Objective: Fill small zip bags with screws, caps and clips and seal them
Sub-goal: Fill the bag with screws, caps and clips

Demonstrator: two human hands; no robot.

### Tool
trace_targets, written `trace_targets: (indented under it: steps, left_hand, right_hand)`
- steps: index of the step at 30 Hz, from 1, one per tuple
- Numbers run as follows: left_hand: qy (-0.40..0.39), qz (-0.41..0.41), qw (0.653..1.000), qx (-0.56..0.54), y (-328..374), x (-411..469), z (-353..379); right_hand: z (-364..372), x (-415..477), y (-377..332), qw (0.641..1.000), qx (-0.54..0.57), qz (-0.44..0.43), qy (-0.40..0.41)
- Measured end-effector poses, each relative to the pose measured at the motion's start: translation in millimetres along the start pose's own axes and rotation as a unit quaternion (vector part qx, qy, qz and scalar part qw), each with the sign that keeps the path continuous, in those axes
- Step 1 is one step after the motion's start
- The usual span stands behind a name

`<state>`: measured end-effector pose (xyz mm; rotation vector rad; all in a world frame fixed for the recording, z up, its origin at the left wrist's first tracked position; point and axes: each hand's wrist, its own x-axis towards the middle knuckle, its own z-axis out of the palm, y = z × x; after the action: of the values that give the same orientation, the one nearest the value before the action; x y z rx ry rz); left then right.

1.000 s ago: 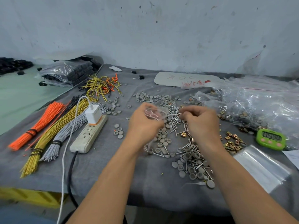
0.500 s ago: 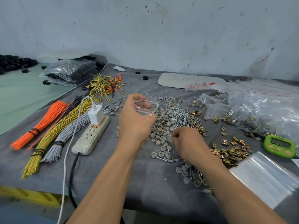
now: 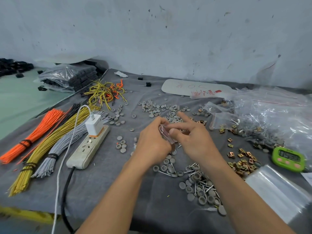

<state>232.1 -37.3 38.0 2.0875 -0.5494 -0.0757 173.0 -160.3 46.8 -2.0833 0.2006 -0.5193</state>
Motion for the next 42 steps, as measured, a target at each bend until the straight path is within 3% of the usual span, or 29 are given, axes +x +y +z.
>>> trace_targets:
  steps: [3, 5, 8, 11, 17, 19, 24, 27, 31, 33, 36, 38, 39, 42]
  left_hand:
    - [0.005, -0.015, 0.999, -0.032, -1, 2, 0]
    - [0.020, -0.034, 0.996, -0.074, -3, 4, -2]
    - [0.052, -0.055, 0.987, -0.143, -6, 6, -7]
    - [0.071, -0.064, 0.979, -0.180, -8, 9, -11]
    - [0.068, -0.060, 0.977, -0.195, -8, 13, -8]
    - [0.060, -0.061, 0.975, -0.203, -8, 13, -6]
    - [0.003, -0.065, 0.975, -0.215, -11, 17, -5]
    - [-0.060, -0.056, 0.974, -0.211, -9, 16, -9]
    - [-0.148, 0.000, 0.967, -0.210, -8, 12, -10]
    - [-0.163, 0.007, 0.966, -0.199, -8, 10, -11]
    - [-0.110, 0.001, 0.977, -0.181, -9, 10, -15]
    - [-0.073, -0.019, 0.974, -0.214, -12, 11, -20]
    - [-0.063, -0.025, 0.968, -0.242, -13, 12, -23]
    - [-0.050, -0.036, 0.935, -0.350, -15, 13, -33]
  right_hand:
    - [-6, 2, 10, 0.992, 0.082, 0.041, 0.083]
    - [-12, 5, 20, 0.989, 0.005, 0.079, 0.123]
    - [-9, 4, 33, 0.979, -0.168, 0.118, 0.001]
    - [8, 2, 43, 0.951, -0.255, 0.135, -0.107]
    - [18, 3, 53, 0.942, -0.297, 0.113, -0.111]
    - [15, 4, 52, 0.954, -0.268, 0.119, -0.056]
    - [-4, 6, 30, 0.992, -0.038, 0.043, 0.112]
    - [-4, 6, 17, 0.993, 0.046, -0.001, 0.110]
    - [5, 8, 10, 1.000, -0.024, -0.001, 0.003]
    - [9, 7, 10, 0.999, 0.032, 0.022, -0.026]
    - [3, 6, 17, 0.986, 0.142, 0.056, 0.074]
    - [-4, 8, 23, 0.985, 0.073, 0.074, 0.138]
    - [-4, 8, 26, 0.988, 0.001, 0.083, 0.128]
    - [9, 7, 39, 0.974, -0.190, 0.118, -0.018]
